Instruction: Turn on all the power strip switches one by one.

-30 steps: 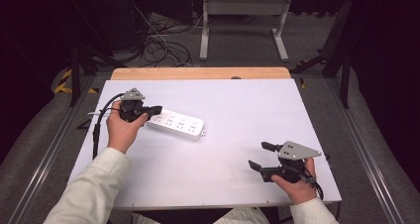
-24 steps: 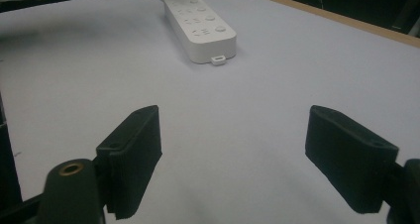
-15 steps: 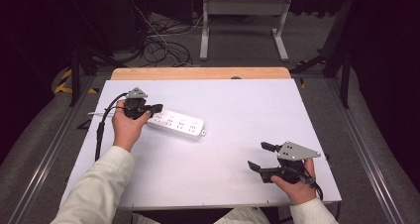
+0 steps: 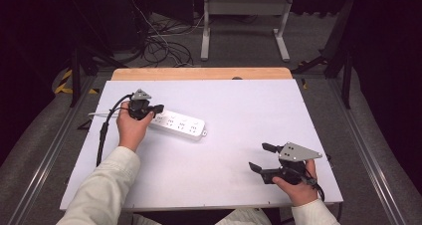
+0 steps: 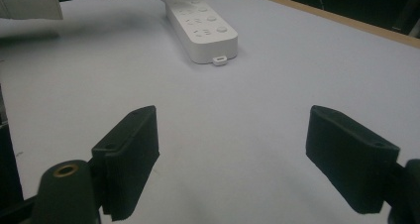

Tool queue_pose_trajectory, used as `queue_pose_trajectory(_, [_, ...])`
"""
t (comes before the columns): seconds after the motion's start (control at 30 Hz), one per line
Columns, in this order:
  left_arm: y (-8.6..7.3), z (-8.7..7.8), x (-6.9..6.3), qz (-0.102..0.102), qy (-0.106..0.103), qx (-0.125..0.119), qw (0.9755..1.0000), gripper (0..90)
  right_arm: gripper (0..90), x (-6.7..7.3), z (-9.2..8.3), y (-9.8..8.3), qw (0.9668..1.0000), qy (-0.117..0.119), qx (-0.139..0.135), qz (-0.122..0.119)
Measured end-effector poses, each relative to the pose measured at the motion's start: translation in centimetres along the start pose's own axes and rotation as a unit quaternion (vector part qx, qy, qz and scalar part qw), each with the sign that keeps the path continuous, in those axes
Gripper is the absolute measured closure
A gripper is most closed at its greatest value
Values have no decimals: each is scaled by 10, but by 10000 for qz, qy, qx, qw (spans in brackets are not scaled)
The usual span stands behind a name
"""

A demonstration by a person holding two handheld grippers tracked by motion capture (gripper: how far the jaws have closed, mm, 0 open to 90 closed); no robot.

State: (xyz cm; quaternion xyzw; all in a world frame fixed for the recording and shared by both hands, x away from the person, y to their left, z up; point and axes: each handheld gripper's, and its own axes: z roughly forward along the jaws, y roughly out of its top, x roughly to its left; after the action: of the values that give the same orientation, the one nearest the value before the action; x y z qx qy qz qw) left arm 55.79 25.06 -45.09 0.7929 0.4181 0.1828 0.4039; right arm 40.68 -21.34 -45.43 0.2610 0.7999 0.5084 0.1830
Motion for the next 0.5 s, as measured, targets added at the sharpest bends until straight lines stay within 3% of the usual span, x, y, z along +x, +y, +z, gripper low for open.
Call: queue_pose_trajectory(0.5, [-5, 12, 4, -66, 155, 162, 9997, 897, 209, -1, 0, 0, 10000, 30, 9, 30])
